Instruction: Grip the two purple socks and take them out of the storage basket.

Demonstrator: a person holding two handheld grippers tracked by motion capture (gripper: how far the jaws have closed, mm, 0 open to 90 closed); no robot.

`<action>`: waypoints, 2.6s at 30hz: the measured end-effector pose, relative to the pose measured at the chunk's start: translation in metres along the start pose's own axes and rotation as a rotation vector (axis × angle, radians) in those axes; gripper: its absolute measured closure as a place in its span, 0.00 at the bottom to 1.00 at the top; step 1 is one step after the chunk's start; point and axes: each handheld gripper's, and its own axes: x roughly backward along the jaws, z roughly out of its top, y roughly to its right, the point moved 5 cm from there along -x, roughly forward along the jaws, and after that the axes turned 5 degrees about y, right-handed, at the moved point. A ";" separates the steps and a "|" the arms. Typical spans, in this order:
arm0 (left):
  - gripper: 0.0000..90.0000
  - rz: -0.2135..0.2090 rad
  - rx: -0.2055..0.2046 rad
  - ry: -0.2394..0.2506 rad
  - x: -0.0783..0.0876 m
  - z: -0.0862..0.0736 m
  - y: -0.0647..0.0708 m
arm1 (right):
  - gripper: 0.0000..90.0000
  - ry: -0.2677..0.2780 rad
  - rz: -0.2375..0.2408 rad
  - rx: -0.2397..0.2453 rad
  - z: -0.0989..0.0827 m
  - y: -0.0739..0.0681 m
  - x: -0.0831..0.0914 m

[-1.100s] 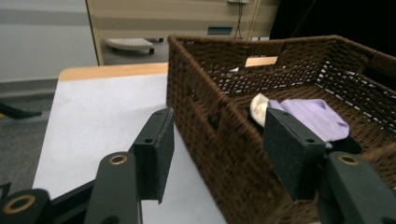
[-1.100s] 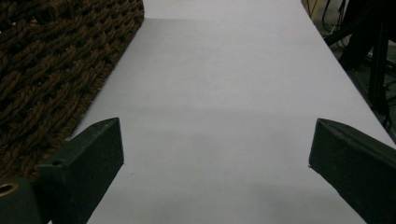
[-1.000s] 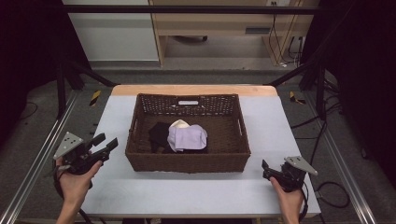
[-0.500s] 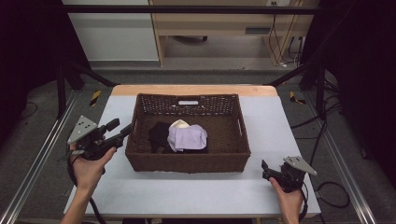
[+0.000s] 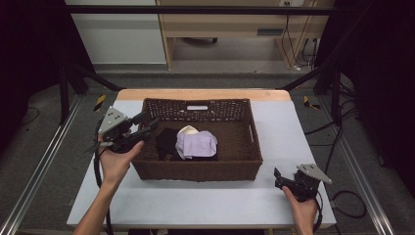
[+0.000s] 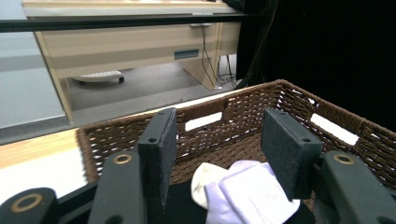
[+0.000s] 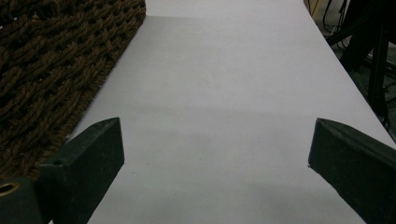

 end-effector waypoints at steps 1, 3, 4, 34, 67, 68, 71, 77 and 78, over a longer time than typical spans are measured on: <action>0.51 0.000 -0.003 -0.004 -0.004 0.001 0.001 | 0.04 0.002 -0.001 0.001 0.000 0.000 0.000; 0.51 0.000 -0.006 -0.007 -0.008 0.001 0.003 | 0.04 -0.001 -0.002 0.005 0.000 0.000 0.000; 0.50 0.003 -0.013 -0.014 -0.016 0.003 0.005 | 0.04 -0.003 -0.001 0.006 0.000 0.000 -0.001; 0.50 -0.008 -0.075 -0.215 -0.108 -0.055 0.025 | 0.05 -0.009 -0.002 0.015 0.000 -0.001 -0.001; 0.53 -0.029 -0.156 -0.522 -0.127 -0.102 0.032 | 0.05 -0.014 -0.005 0.020 0.000 -0.001 -0.001; 0.54 -0.030 -0.158 -0.533 -0.128 -0.104 0.033 | 0.05 -0.014 -0.005 0.021 0.000 -0.001 -0.001; 0.60 -0.031 -0.153 -0.566 -0.129 -0.107 0.033 | 0.05 -0.015 -0.004 0.020 0.000 -0.001 -0.001; 0.85 -0.049 -0.128 -0.579 -0.128 -0.106 0.033 | 0.05 -0.010 -0.005 0.020 0.000 -0.001 -0.001; 0.88 -0.049 -0.128 -0.579 -0.128 -0.106 0.033 | 0.05 -0.010 -0.005 0.020 0.000 -0.001 -0.001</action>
